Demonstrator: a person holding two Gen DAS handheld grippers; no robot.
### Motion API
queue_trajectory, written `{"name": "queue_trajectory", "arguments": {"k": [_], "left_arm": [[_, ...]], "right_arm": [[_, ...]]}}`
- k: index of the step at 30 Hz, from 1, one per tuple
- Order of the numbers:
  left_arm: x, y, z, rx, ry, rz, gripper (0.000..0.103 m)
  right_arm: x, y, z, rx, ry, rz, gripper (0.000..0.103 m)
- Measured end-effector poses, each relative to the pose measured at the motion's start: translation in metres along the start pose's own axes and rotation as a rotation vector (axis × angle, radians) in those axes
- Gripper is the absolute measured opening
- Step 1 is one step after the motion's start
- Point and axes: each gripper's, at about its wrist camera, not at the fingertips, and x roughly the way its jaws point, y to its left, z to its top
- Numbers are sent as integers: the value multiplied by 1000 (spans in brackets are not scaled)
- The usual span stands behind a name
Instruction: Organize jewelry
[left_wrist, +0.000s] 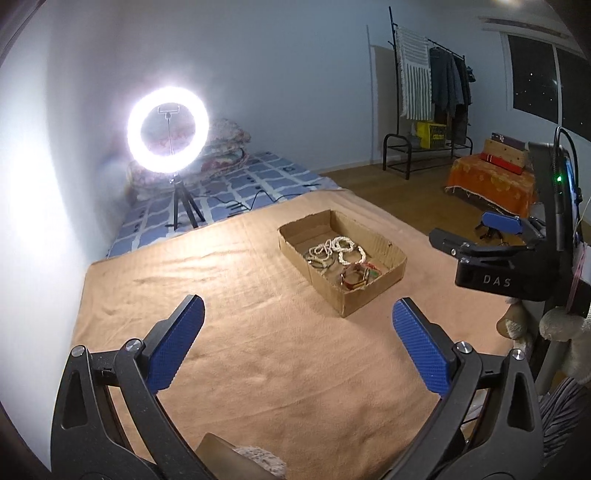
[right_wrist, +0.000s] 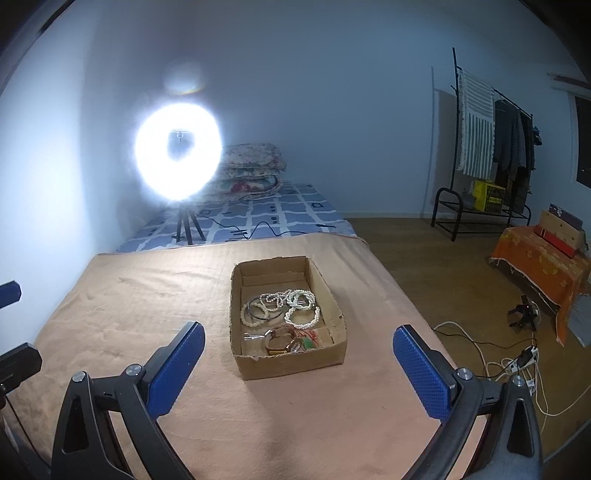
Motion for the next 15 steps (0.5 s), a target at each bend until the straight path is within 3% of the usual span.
{"name": "queue_trajectory", "arguments": {"k": [4,15], "left_arm": [[1,1,-2,10,1,31,103],[2,7,-4,-15,20,12,103]], "right_arm": [[2,0,-1,-2,7,-8,103],[4,2,-2,-8,17,-18,103]]}}
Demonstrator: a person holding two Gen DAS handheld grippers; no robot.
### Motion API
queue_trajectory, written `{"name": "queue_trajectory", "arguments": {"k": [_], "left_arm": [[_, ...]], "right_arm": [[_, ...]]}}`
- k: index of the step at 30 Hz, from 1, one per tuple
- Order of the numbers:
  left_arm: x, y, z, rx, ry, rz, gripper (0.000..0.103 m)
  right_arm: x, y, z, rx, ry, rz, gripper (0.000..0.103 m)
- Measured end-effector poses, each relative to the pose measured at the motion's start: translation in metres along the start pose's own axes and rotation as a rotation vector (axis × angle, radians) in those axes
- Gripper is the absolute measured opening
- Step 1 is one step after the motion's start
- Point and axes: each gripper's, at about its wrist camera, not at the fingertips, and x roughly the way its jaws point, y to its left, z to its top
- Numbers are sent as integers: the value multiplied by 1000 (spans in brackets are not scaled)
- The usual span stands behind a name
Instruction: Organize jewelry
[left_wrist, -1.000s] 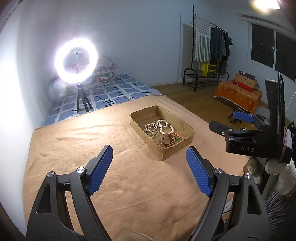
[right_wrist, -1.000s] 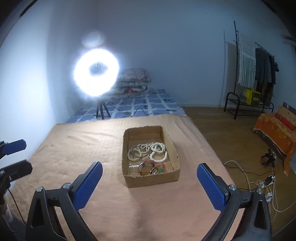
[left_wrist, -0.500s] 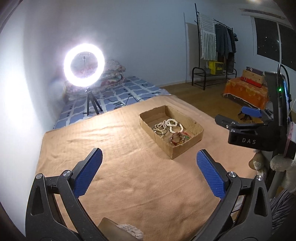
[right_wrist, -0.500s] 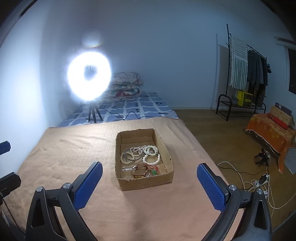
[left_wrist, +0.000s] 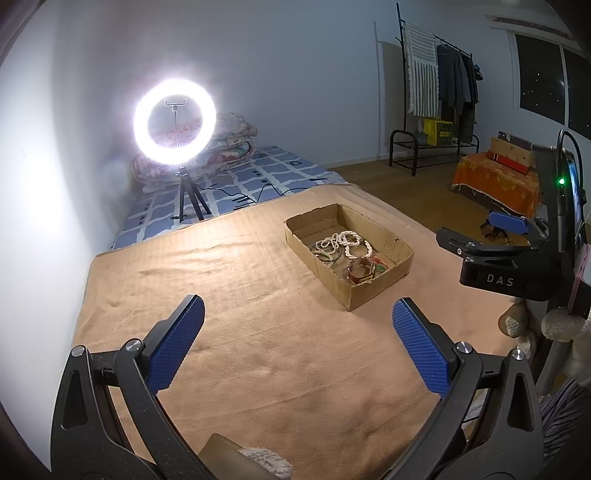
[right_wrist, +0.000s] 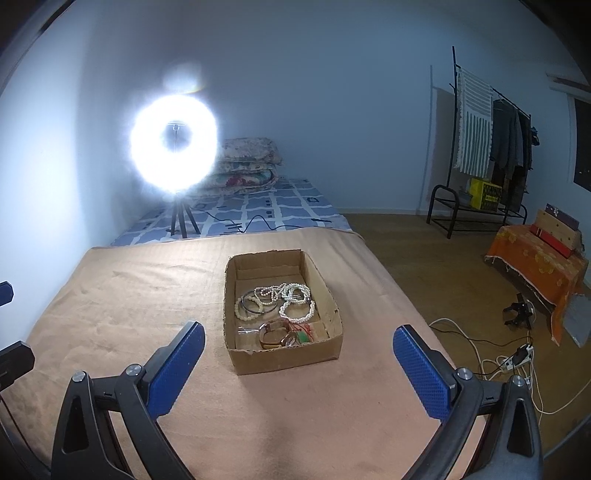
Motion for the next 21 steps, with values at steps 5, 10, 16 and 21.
{"name": "queue_trajectory", "arguments": {"k": [5,10,16,21], "left_arm": [[0,0,0,-3,2,0,103],[0,-1,-1,-3,4,2,103],[0,-1,-1,-4,3,1,103],[0,0,-1,-4,3,1,103]], "right_arm": [[0,-2,-1,1,5,0,103],[-1,-2,-1,-1,8,4,103],[1,-2,-1,-1,10,4,103],[1,-2,-1,4,11,4,103]]}}
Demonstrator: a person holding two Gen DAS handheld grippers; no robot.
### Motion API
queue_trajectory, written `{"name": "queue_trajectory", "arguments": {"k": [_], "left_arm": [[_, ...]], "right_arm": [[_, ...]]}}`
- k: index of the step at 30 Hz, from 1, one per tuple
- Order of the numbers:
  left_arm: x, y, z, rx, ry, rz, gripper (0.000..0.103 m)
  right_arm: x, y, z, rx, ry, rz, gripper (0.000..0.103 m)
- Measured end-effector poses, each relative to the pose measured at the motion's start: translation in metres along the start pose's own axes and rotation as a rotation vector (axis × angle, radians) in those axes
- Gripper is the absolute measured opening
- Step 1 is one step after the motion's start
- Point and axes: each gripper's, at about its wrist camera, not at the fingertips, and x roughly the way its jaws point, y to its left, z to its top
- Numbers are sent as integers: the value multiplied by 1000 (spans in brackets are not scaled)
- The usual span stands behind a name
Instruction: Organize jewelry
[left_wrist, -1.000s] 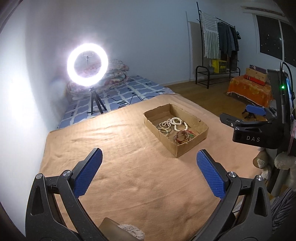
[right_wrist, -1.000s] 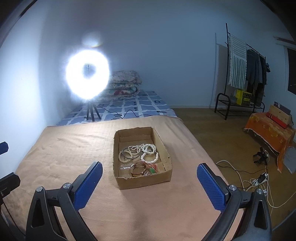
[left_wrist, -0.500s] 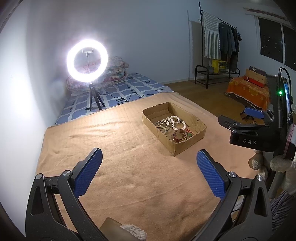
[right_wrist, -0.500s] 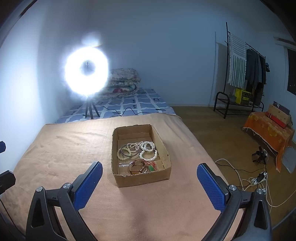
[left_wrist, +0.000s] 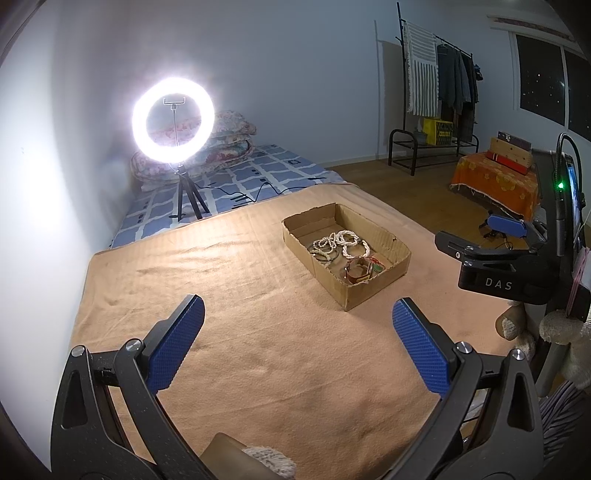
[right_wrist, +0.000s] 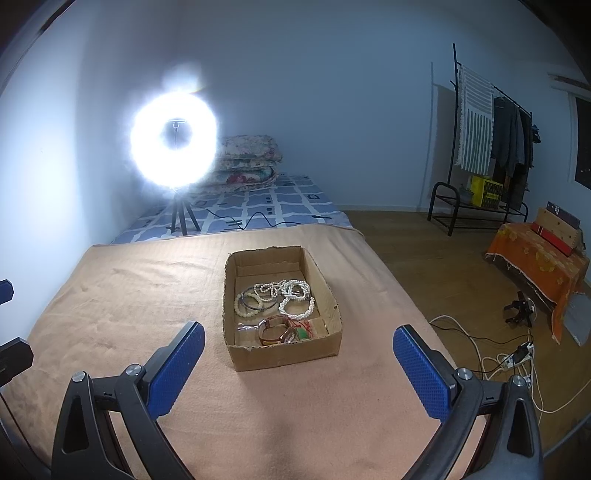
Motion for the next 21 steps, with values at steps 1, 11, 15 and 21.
{"name": "queue_trajectory", "arguments": {"k": [1,11,15,21], "left_arm": [[0,0,0,0,0,0,103],[-2,-3,0,2,-4,3,103],[-2,-3,0,2,-3,3,103],[-2,-3,0,0,-4,3,103]], "right_arm": [[0,0,0,0,0,-1,103],[-1,-2,-2,0,-2,-3,103],[-1,-2,-2,-1,-1,-4,103],[-2,-2,-3,-3,0,-4,103]]}}
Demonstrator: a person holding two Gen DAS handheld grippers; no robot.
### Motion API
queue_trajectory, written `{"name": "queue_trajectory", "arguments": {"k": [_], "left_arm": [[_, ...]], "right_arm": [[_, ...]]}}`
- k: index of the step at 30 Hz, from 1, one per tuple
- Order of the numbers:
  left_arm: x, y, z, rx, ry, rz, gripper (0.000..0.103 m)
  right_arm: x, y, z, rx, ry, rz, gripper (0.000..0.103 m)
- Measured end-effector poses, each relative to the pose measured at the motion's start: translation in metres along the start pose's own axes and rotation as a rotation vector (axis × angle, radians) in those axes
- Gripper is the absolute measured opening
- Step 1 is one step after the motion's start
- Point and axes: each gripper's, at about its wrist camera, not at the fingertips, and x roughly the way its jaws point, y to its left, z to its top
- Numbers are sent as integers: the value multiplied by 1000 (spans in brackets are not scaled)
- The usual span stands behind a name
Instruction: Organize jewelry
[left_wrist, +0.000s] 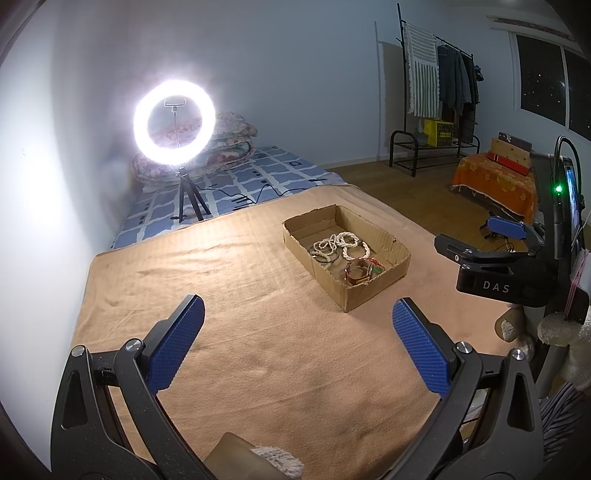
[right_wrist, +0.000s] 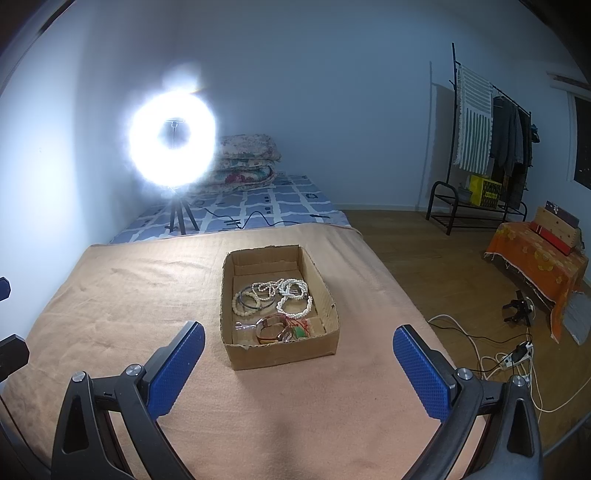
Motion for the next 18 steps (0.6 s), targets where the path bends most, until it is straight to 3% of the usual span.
{"name": "queue_trajectory", "arguments": {"k": [18], "left_arm": [[-1,-1,0,3,1,1,103]], "right_arm": [[0,0,-2,-6,2,4,103]]}}
